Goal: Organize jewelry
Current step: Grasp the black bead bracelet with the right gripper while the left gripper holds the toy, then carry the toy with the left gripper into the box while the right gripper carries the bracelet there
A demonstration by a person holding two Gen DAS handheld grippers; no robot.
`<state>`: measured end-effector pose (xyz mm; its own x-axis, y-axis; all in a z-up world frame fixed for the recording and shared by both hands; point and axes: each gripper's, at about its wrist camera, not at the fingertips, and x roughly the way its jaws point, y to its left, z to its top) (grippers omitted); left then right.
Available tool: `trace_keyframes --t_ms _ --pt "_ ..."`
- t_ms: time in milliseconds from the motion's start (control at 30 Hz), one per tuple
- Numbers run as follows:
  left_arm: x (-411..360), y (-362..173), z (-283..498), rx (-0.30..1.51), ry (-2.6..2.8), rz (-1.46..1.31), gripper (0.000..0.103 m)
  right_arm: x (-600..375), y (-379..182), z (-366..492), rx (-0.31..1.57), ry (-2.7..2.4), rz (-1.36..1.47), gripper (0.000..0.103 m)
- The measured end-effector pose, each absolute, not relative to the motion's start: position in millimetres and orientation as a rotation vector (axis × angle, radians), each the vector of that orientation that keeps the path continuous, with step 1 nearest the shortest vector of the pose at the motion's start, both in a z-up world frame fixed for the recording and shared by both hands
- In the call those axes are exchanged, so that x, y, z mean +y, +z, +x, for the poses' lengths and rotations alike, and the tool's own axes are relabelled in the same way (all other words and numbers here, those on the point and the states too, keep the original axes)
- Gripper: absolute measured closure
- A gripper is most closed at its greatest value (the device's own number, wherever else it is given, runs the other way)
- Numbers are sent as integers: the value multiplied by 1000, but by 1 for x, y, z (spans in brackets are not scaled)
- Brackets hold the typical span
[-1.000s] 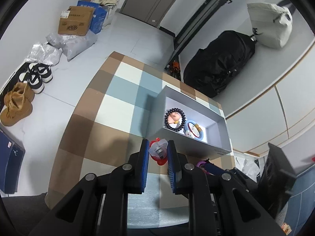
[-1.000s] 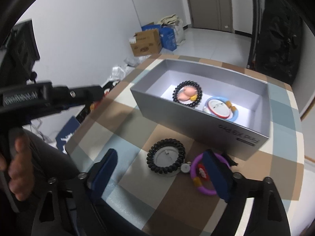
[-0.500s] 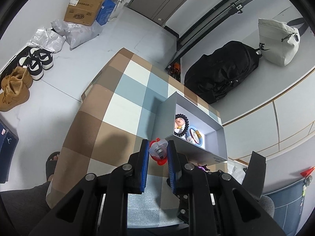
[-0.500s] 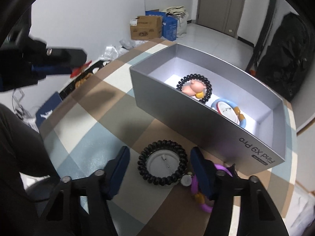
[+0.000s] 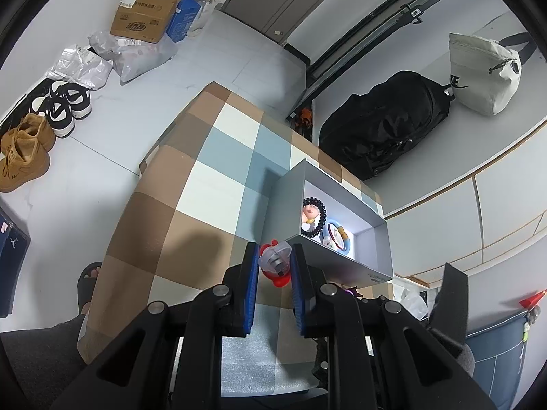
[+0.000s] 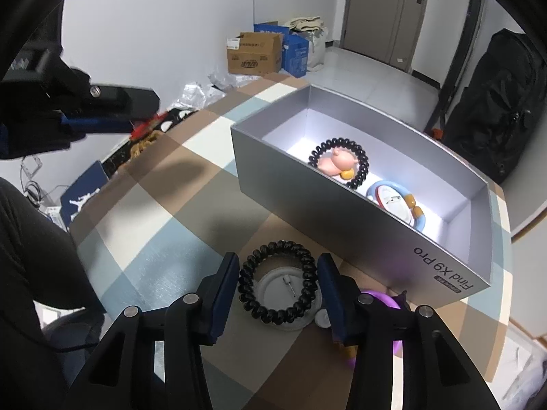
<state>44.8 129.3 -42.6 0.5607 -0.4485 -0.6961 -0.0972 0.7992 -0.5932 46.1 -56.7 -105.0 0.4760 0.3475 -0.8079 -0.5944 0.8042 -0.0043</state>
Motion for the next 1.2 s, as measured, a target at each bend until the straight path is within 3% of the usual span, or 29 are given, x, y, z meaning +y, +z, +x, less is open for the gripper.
trace_keyframes --t_ms 700,1200 --pt "103 -31 55 906 -214 -545 90 -94 -39 49 786 679 21 57" --pt "54 -20 91 883 -253 -402 90 -146 -24 94 782 623 234 57"
